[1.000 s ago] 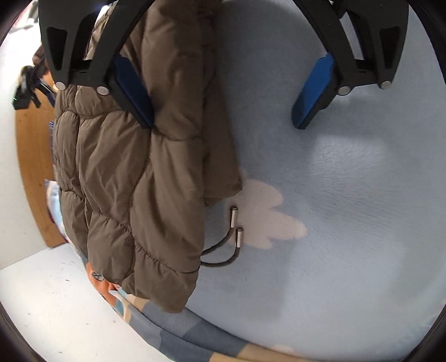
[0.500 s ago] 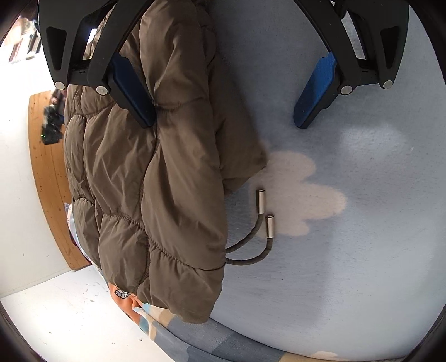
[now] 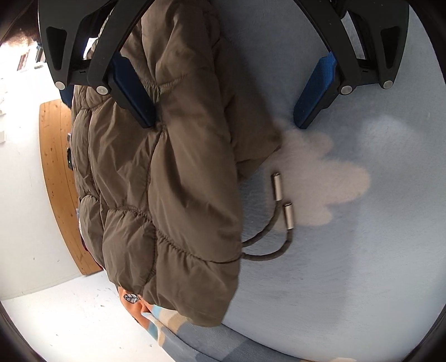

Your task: Fold large clothes

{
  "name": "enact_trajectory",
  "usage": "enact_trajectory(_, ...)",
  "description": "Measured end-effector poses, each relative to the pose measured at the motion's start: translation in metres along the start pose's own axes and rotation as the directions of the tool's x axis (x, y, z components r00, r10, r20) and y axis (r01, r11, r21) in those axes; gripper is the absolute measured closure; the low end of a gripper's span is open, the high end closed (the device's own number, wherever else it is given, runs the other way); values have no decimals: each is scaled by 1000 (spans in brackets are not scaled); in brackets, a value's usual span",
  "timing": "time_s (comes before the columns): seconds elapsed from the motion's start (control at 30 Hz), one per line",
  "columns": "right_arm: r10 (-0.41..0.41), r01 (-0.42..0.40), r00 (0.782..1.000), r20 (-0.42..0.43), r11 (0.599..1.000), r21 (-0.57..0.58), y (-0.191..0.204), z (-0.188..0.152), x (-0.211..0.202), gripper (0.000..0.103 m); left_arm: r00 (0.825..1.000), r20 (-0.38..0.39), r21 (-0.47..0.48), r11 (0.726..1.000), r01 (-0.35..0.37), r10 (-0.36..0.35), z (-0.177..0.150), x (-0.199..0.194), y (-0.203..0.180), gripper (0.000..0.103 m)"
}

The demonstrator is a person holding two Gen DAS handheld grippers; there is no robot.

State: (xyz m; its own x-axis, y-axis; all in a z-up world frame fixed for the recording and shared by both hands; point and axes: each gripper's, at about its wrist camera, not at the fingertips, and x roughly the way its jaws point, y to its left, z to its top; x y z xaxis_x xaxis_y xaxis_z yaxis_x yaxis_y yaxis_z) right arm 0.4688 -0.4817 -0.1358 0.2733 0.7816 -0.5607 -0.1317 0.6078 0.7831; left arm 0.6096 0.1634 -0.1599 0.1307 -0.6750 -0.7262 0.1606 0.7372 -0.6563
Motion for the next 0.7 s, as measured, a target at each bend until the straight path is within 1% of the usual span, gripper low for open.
enact_trajectory(0.07, -3, 1, 999, -42, 999, -38, 6, 7, 9, 0, 1000, -11, -2, 1000, 8, -8, 8, 4, -1, 4)
enact_trajectory(0.13, -26, 21, 996, -81, 997, -71, 11, 13, 18, 0, 1000, -19, -2, 1000, 2, -2, 15, 7, -2, 6)
enact_trajectory(0.2, -44, 36, 995, -92, 996, -85, 15, 18, 24, 0, 999, -28, 8, 1000, -18, 18, 18, 9, -8, 12)
enact_trajectory(0.23, -59, 50, 994, -93, 994, -93, 17, 22, 29, 0, 999, -28, 18, 999, -28, 28, 21, 9, -11, 17)
enact_trajectory(0.27, -74, 65, 993, -89, 992, -105, 20, 22, 31, 0, 999, -26, 26, 999, -33, 34, 21, 8, -14, 22)
enact_trajectory(0.3, -85, 75, 993, -82, 990, -119, 23, 20, 30, 0, 999, -25, 33, 999, -35, 35, 22, 6, -16, 24)
enact_trajectory(0.37, -91, 80, 994, -62, 984, -158, 30, 12, 28, 12, 999, -7, 34, 999, -35, 35, 23, 6, -22, 34)
enact_trajectory(0.4, -68, 58, 996, -56, 984, -168, 33, 9, 26, 23, 1000, 3, 38, 999, -31, 31, 23, 6, -25, 39)
enact_trajectory(0.43, -56, 48, 998, -38, 982, -183, 37, 5, 24, 27, 1000, 13, 42, 999, -2, 2, 19, 5, -28, 59)
enact_trajectory(0.47, -57, 52, 998, -22, 979, -200, 42, 0, 22, 29, 999, 35, 37, 999, 5, -6, 19, 5, -34, 61)
enact_trajectory(0.53, -61, 60, 998, 2, 971, -232, 49, -9, 18, 34, 999, 43, 75, 997, -32, 29, 16, 8, -44, 61)
enact_trajectory(0.6, -70, 72, 997, 18, 969, -238, 52, -14, 17, 34, 999, 31, 42, 999, -11, 10, 22, 11, -38, 60)
enact_trajectory(0.63, -73, 73, 997, 9, 971, -229, 52, -11, 20, 34, 1000, 24, 25, 1000, -19, 19, 24, 14, -34, 47)
enact_trajectory(0.67, -69, 66, 998, -3, 972, -224, 51, -9, 21, 34, 999, 14, 17, 999, -42, 42, 24, 16, -30, 32)
enact_trajectory(0.7, -69, 64, 998, -13, 973, -220, 50, -8, 21, 28, 1000, -1, 2, 1000, -26, 26, 22, 17, -22, 31)
